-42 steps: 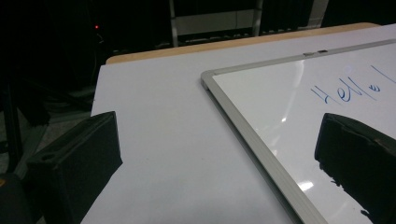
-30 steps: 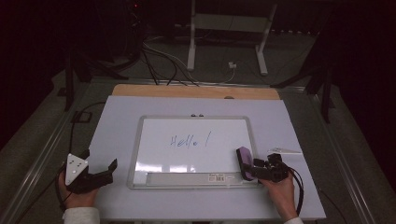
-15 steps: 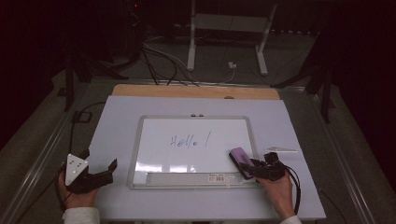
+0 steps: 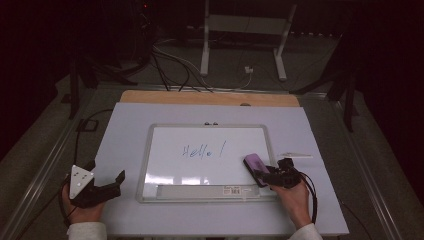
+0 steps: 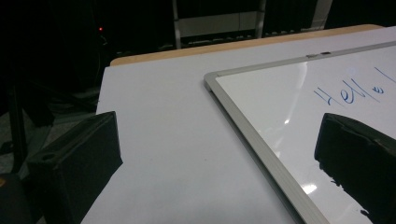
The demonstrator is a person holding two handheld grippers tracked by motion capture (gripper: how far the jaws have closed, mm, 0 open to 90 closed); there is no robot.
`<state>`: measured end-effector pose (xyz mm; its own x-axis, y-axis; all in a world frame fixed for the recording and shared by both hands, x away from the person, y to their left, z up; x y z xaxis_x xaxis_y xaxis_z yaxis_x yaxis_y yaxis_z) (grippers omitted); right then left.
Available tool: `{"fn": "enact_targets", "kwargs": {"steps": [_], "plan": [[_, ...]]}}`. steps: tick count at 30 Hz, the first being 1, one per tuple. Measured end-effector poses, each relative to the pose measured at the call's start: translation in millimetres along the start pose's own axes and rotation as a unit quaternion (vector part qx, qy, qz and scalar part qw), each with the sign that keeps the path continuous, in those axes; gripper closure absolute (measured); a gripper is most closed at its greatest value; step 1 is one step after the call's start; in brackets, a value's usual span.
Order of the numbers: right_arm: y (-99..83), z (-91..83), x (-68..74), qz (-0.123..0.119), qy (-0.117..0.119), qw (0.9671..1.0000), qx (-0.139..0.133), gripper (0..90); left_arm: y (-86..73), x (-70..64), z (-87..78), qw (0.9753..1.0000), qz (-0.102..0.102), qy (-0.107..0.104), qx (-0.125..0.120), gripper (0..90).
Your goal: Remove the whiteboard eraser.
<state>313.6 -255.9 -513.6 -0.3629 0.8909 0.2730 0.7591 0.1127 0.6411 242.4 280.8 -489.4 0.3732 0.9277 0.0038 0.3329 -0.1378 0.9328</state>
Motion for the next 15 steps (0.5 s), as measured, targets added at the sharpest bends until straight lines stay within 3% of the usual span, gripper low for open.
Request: {"fn": "enact_targets", "kwargs": {"steps": [15], "plan": [[24.3, 2.0, -4.2, 0.006, 0.003, 0.9996, -0.028, 41.2, -1.6, -0.3, -0.9, 1.0, 0.001, 0.001, 0.002, 1.3]]}}
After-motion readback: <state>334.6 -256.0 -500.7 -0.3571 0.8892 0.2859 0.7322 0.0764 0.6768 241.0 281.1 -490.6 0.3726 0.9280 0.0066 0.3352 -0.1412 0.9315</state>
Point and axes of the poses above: each handheld gripper's, and its own axes: z roughly forward along the jaws, y roughly out of its top, x roughly to its left, the point moved 2 cm from there along z, roughly forward along the jaws, and after that the axes turned 6 degrees about -y, right-handed, at the moved point
